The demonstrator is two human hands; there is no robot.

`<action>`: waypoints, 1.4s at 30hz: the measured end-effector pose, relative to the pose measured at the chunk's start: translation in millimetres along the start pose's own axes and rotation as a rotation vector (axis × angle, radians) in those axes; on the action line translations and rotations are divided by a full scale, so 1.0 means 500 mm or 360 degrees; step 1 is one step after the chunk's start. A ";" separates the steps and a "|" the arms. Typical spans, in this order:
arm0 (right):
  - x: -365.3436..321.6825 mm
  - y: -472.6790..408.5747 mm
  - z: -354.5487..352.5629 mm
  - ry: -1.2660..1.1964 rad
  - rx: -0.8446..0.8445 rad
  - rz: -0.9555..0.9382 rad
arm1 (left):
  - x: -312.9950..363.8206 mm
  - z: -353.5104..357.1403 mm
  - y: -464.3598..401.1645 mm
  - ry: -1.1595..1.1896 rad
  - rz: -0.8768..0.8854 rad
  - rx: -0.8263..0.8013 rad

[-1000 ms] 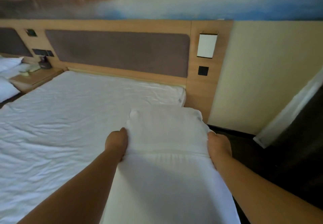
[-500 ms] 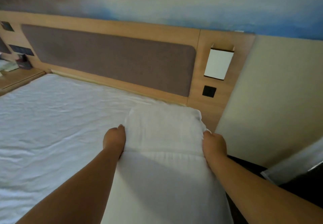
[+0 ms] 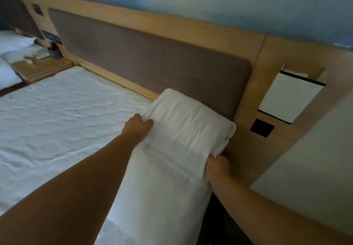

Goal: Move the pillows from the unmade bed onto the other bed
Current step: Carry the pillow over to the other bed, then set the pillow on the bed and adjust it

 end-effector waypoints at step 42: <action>-0.447 -0.447 0.652 0.2779 -0.0968 -0.1927 | -0.536 0.064 -0.226 -0.0652 -0.1060 -0.0283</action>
Point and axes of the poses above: each hand's wrist, its own y-axis away from the middle knuckle, its own z-axis out of the palm, x = y × z, the point moved 2 cm from there along -y, towards the middle knuckle, and after that the axes turned 12 degrees about y, right-handed, at the moved point
